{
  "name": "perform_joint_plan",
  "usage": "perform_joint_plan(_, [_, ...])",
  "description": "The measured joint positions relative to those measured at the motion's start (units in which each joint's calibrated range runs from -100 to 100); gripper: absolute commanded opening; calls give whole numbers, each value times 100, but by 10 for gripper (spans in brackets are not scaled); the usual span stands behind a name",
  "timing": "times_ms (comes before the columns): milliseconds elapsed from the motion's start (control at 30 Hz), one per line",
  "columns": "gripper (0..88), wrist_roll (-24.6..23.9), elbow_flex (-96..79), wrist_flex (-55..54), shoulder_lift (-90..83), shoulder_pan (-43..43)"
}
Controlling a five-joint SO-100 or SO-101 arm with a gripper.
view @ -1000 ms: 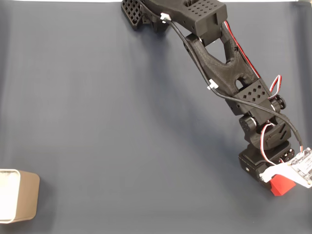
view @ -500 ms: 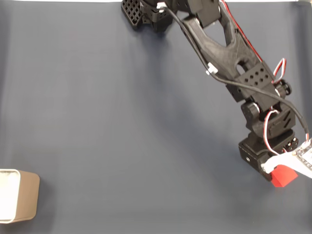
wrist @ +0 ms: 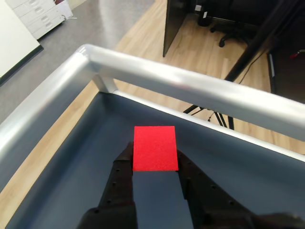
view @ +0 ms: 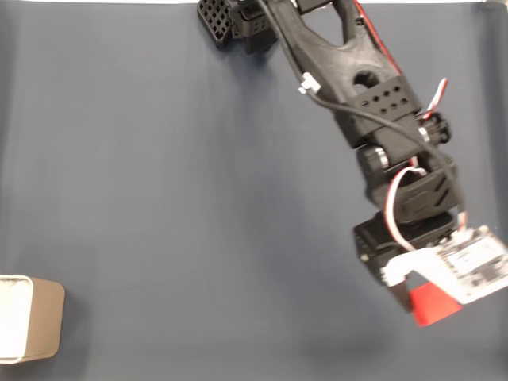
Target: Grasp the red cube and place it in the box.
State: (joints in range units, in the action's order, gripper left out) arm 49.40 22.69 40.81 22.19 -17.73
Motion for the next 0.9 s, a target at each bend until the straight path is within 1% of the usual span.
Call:
perform_joint_plan(267, [0, 68, 0, 0, -17, 601])
perform_joint_plan(900, [0, 93, 0, 0, -417, 1677])
